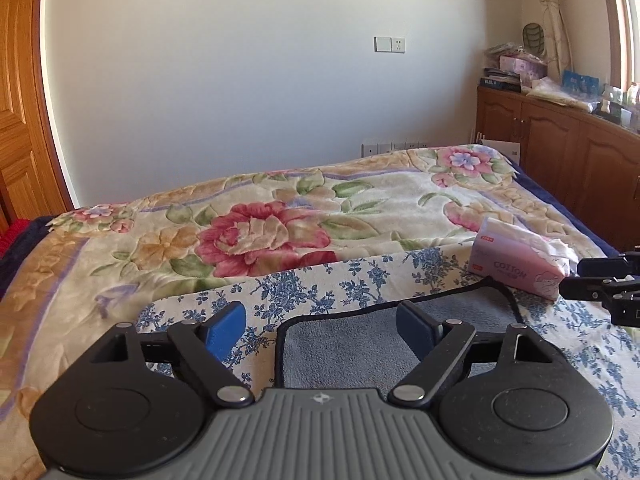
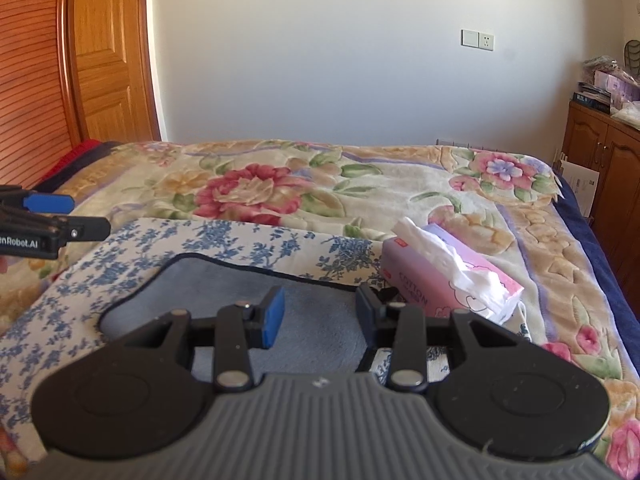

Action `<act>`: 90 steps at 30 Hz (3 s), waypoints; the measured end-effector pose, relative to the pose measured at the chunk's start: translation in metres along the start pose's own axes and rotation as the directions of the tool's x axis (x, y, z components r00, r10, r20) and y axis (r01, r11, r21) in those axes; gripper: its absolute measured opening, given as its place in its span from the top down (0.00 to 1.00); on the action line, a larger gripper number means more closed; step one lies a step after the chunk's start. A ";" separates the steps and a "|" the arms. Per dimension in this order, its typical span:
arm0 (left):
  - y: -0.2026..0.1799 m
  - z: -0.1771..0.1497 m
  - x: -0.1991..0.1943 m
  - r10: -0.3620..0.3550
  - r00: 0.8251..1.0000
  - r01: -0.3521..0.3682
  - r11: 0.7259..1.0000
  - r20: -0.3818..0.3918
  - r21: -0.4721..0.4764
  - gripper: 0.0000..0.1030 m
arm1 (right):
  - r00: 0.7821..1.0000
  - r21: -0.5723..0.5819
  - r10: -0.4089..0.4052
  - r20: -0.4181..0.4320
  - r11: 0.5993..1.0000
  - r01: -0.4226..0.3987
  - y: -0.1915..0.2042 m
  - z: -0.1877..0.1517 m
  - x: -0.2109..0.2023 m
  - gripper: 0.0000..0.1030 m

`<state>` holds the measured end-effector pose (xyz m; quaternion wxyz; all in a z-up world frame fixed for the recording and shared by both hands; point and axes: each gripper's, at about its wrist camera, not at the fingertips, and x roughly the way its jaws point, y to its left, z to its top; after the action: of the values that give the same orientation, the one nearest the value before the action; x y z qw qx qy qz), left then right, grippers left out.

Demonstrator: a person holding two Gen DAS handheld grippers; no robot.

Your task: Fold towel

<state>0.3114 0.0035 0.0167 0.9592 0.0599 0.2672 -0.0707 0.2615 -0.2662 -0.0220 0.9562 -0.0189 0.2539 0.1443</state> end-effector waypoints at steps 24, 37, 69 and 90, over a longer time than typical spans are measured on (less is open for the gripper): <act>-0.018 0.000 -0.101 -0.013 0.997 0.012 1.000 0.076 0.021 0.00 | 0.997 -0.041 -0.052 0.059 0.998 0.055 0.028 0.001 -0.065 0.00; -0.017 -0.011 -0.148 0.028 0.996 -0.029 1.000 0.081 0.002 0.00 | 0.996 -0.034 -0.039 0.075 0.999 0.041 0.048 -0.010 -0.113 0.00; -0.029 -0.104 -0.203 0.045 0.997 -0.044 0.999 0.056 -0.007 0.00 | 0.999 0.002 -0.019 0.048 1.000 0.019 0.074 -0.073 -0.157 0.00; -0.033 -0.153 -0.202 0.029 1.000 -0.028 0.998 0.001 -0.052 0.00 | 0.999 0.036 -0.024 0.022 0.999 0.023 0.082 -0.105 -0.169 0.00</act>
<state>0.0571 0.0153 -0.0110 0.9616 0.0386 0.2672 -0.0501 0.0477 -0.2441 -0.0274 0.9608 -0.0034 0.2455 0.1287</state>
